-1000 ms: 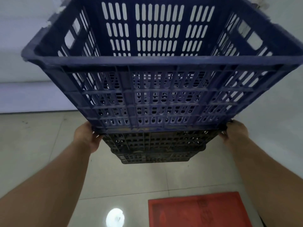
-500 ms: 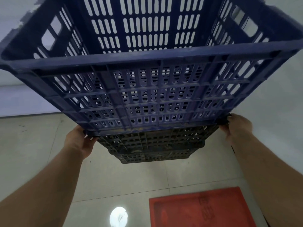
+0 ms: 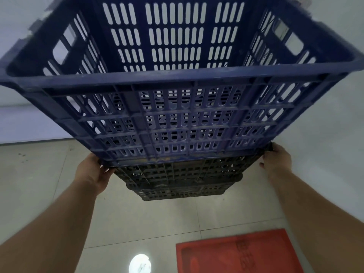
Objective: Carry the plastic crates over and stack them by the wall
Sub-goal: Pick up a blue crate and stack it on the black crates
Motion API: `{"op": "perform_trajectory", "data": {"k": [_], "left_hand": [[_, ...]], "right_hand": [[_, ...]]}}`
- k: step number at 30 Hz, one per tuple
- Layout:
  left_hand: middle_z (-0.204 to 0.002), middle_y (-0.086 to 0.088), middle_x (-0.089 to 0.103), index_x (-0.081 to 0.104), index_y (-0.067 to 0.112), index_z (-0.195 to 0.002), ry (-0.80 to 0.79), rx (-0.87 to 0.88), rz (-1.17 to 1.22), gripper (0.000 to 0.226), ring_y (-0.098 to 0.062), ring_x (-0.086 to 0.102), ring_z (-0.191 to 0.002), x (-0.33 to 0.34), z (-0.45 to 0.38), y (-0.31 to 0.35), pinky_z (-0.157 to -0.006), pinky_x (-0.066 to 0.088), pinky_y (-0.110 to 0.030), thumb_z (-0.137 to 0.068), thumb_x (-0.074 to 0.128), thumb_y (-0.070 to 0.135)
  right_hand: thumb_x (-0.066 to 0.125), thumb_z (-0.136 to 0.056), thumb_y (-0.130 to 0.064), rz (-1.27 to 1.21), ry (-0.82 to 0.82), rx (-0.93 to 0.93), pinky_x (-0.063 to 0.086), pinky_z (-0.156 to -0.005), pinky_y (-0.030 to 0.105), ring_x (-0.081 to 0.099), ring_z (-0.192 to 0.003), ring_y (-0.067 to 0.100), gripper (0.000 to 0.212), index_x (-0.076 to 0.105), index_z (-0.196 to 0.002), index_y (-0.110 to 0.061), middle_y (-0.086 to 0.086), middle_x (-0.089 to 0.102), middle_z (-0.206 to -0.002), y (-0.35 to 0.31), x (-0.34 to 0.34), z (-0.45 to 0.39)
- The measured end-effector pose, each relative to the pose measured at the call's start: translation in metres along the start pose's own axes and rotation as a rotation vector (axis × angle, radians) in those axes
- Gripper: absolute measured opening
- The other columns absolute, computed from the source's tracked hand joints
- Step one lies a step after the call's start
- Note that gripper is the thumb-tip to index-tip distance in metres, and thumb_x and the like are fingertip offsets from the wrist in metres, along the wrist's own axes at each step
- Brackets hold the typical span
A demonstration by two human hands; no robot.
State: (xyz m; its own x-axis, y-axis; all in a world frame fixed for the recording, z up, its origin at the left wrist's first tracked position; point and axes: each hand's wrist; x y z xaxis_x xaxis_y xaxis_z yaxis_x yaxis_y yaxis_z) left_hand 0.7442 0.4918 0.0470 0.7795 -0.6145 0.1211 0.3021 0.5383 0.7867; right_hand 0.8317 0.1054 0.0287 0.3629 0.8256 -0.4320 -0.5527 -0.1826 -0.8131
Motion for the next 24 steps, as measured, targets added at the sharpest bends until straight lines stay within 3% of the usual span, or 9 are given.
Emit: {"op": "perform_trajectory", "data": {"k": [3,6,8,10,12,14,16,19,24], "left_hand": [[-0.108,-0.005,0.062,0.057,0.011,-0.105,0.016,-0.011,-0.062,0.024,-0.019,0.061,-0.092,0.001,0.001,0.001,-0.097,0.046,-0.038,-0.096,0.035,0.007],[-0.131,-0.006,0.054,0.059,0.014,-0.113,0.055,-0.073,-0.131,0.025,-0.024,0.050,-0.122,0.000,0.007,-0.004,-0.105,0.038,-0.042,-0.095,0.042,0.020],[-0.142,-0.007,0.046,0.055,0.018,-0.114,0.070,-0.110,-0.107,0.025,-0.026,0.038,-0.135,-0.001,0.016,-0.008,-0.110,0.033,-0.045,-0.094,0.042,0.028],[-0.149,-0.007,0.039,0.051,0.021,-0.122,0.084,-0.128,-0.077,0.032,-0.027,0.034,-0.138,-0.004,0.027,-0.011,-0.110,0.031,-0.046,-0.097,0.038,0.035],[-0.153,-0.008,0.035,0.039,0.022,-0.143,0.099,-0.137,-0.086,0.048,-0.027,0.033,-0.140,-0.011,0.041,-0.010,-0.110,0.030,-0.046,-0.099,0.034,0.041],[-0.153,-0.009,0.034,0.032,0.020,-0.147,0.095,-0.161,-0.112,0.052,-0.027,0.032,-0.140,-0.019,0.059,-0.008,-0.109,0.031,-0.045,-0.100,0.033,0.041],[-0.153,-0.009,0.034,0.033,0.019,-0.147,0.053,-0.200,-0.151,0.052,-0.028,0.032,-0.140,-0.026,0.082,-0.008,-0.109,0.031,-0.045,-0.100,0.035,0.040],[-0.153,-0.009,0.034,0.034,0.019,-0.147,-0.031,-0.242,-0.217,0.054,-0.028,0.032,-0.140,-0.028,0.122,-0.010,-0.109,0.032,-0.045,-0.099,0.040,0.041],[-0.152,-0.008,0.036,0.034,0.019,-0.146,-0.126,-0.248,-0.295,0.055,-0.027,0.034,-0.139,-0.021,0.180,-0.003,-0.110,0.032,-0.045,-0.098,0.042,0.042]], "right_hand": [[0.037,-0.089,0.002,0.154,-0.072,-0.017,0.049,-0.092,0.041,0.053,-0.107,0.028,0.055,0.044,-0.141,-0.013,0.006,0.054,-0.124,-0.009,-0.004,0.004],[0.043,-0.090,0.001,0.177,-0.170,-0.045,0.041,-0.073,0.032,0.047,-0.088,0.023,0.053,0.040,-0.140,-0.011,0.004,0.047,-0.110,-0.013,-0.004,0.014],[0.046,-0.090,0.002,0.116,-0.164,-0.072,0.037,-0.070,0.033,0.047,-0.074,0.019,0.044,0.045,-0.131,-0.012,0.003,0.052,-0.098,-0.012,-0.004,0.027],[0.050,-0.090,0.001,0.100,-0.151,-0.069,0.035,-0.075,0.032,0.051,-0.079,0.020,0.043,0.044,-0.131,-0.011,0.006,0.057,-0.101,-0.012,-0.006,0.043],[0.054,-0.092,-0.005,0.112,-0.158,-0.020,0.035,-0.082,0.030,0.052,-0.111,0.031,0.056,0.034,-0.143,-0.010,0.013,0.051,-0.132,-0.011,-0.010,0.058],[0.054,-0.094,-0.010,0.152,-0.184,0.030,0.037,-0.095,0.035,0.042,-0.130,0.034,0.065,0.022,-0.150,-0.008,0.016,0.039,-0.148,-0.013,-0.016,0.074],[0.054,-0.094,-0.012,0.191,-0.229,0.073,0.037,-0.101,0.039,0.041,-0.131,0.037,0.063,0.024,-0.149,-0.005,0.019,0.037,-0.149,-0.015,-0.019,0.096],[0.052,-0.095,-0.011,0.238,-0.315,0.096,0.040,-0.097,0.042,0.046,-0.123,0.040,0.053,0.034,-0.143,-0.001,0.023,0.044,-0.141,-0.019,-0.022,0.137],[0.054,-0.094,-0.018,0.159,-0.421,0.134,0.034,-0.106,0.035,0.041,-0.132,0.033,0.064,0.025,-0.149,-0.004,0.013,0.036,-0.150,-0.025,-0.040,0.188]]}}
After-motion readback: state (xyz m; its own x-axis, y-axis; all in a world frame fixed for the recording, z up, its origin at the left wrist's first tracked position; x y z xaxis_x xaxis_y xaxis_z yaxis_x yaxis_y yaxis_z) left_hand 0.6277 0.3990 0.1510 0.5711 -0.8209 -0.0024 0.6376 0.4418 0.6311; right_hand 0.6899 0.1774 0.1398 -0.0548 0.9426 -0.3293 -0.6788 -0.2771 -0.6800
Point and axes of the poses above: each hand's wrist, its own z-axis away from the middle knuckle, its own x-axis out of the palm, y = z × x
